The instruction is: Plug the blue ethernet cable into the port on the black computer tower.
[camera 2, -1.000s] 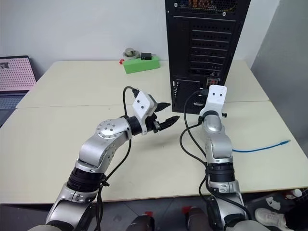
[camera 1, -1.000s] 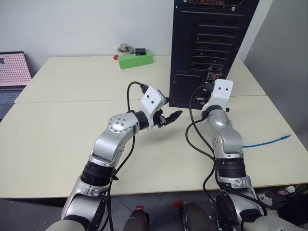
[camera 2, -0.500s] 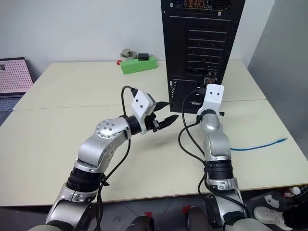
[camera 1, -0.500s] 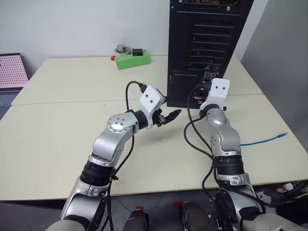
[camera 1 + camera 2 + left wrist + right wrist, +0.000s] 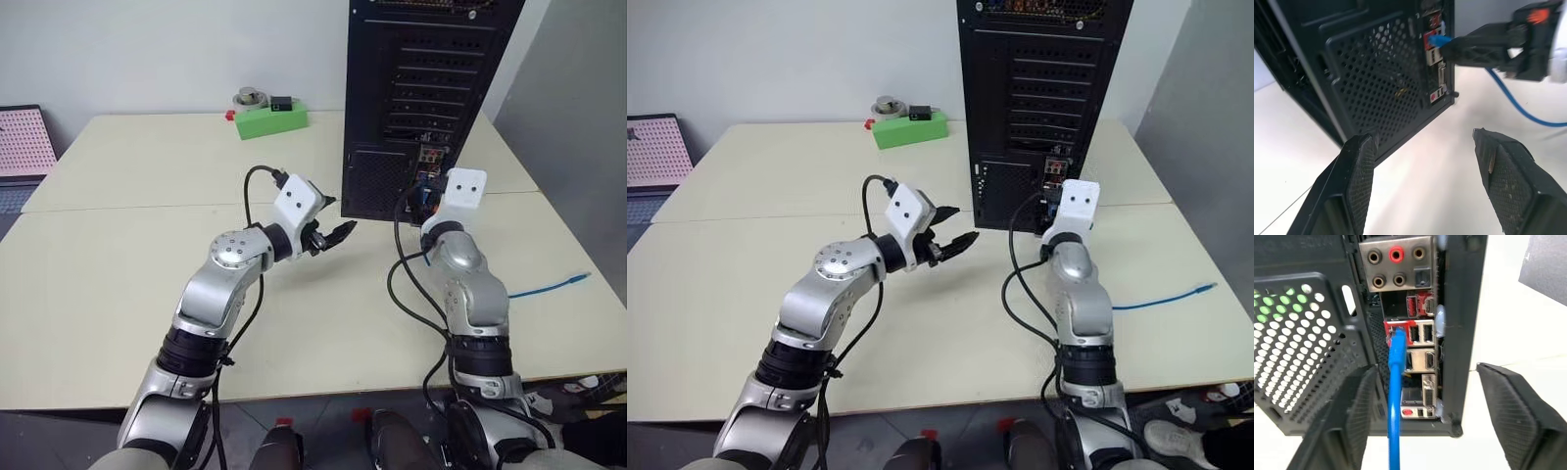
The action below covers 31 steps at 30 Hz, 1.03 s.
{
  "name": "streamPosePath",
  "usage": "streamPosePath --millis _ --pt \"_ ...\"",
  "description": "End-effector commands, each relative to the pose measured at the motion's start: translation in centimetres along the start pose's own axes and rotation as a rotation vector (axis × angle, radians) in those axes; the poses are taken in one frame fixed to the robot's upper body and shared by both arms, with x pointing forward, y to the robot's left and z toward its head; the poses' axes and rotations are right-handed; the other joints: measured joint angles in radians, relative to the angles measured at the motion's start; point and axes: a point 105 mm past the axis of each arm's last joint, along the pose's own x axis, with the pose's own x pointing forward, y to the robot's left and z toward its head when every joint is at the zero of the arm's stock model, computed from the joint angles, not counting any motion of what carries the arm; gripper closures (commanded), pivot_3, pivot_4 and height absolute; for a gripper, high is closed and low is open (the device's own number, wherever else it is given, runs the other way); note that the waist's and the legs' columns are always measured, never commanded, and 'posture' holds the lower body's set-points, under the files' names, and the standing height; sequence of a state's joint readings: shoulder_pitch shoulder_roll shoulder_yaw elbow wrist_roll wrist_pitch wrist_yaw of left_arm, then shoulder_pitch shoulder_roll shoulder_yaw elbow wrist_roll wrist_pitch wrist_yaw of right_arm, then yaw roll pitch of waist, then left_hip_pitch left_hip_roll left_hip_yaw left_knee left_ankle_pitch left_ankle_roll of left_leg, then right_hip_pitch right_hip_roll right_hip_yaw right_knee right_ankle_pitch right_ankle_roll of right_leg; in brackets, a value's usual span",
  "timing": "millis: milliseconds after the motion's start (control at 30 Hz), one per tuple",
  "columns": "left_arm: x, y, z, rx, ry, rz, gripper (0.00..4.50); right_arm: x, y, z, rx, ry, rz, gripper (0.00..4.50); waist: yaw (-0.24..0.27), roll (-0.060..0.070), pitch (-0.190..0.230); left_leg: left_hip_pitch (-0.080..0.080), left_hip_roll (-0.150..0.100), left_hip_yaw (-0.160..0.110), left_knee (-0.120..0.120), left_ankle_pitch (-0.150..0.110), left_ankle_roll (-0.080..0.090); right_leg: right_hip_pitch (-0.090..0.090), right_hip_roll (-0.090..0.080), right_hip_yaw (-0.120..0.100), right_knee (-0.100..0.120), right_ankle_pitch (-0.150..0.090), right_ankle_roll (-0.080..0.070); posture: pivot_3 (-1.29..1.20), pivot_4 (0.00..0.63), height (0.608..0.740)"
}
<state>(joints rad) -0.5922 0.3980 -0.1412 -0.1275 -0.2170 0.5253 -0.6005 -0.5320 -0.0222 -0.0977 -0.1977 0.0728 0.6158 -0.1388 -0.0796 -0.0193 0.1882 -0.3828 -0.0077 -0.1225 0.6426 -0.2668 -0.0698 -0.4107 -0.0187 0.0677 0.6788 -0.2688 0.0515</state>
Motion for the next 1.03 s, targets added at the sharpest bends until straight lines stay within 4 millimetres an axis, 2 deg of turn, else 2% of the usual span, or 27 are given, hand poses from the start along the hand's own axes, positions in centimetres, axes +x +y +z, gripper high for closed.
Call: streamPosePath --millis 33,100,233,300,467,633,1033 --pt "-1.4 1.7 0.6 0.031 -0.008 0.064 1.24 -2.1 0.1 2.7 -0.008 -0.089 0.085 0.01 0.001 0.0 0.0 0.0 0.0 0.0 0.0 0.0 0.0 0.0 0.0 0.0 0.0 0.0 0.0 0.0 0.15 0.74" --pt "-2.2 2.6 0.2 0.047 0.017 0.092 1.24 -3.0 -0.4 3.2 -0.024 -0.102 0.131 0.01 0.001 0.0 0.0 0.0 0.0 0.0 0.001 0.0 0.0 0.0 0.0 0.0 0.0 0.0 0.0 0.0 0.15 0.74" --pt "-4.0 4.8 -0.8 0.086 0.083 0.163 1.24 -4.3 -2.4 4.1 -0.176 -0.111 0.277 0.01 0.003 0.0 0.0 0.001 0.0 0.0 0.001 0.0 0.0 0.001 0.0 0.0 0.0 -0.001 0.001 0.0 0.15 0.74" --pt "-4.7 5.3 -0.7 0.095 0.083 0.162 1.24 -4.8 -3.9 4.1 -0.197 -0.09 0.343 0.01 0.006 0.0 0.0 0.0 0.0 0.0 0.001 0.0 0.0 0.001 0.0 0.0 -0.001 -0.001 0.002 0.0 0.15 0.74" --pt "-6.1 5.7 -0.6 0.086 0.08 0.13 1.24 -6.5 -6.1 3.8 -0.225 -0.043 0.501 0.01 0.015 0.0 0.0 0.0 0.0 0.001 0.0 0.0 0.0 0.002 0.0 0.0 -0.003 -0.002 0.003 0.0 0.15 0.74" --pt "-6.7 5.3 -0.4 0.083 0.076 0.078 1.24 -7.4 -6.6 3.7 -0.227 -0.033 0.581 0.01 0.018 0.0 0.001 0.0 0.0 0.001 0.001 0.0 0.0 0.002 0.0 0.0 -0.003 -0.002 0.002 0.0 0.15 0.74" --pt "-7.0 4.2 0.5 0.034 0.003 0.007 1.24 -7.3 -6.8 4.3 -0.214 -0.05 0.608 0.01 0.023 0.0 0.001 0.001 0.0 0.001 0.002 0.0 0.0 0.003 0.0 0.0 -0.003 -0.001 0.002 0.0 0.15 0.74"
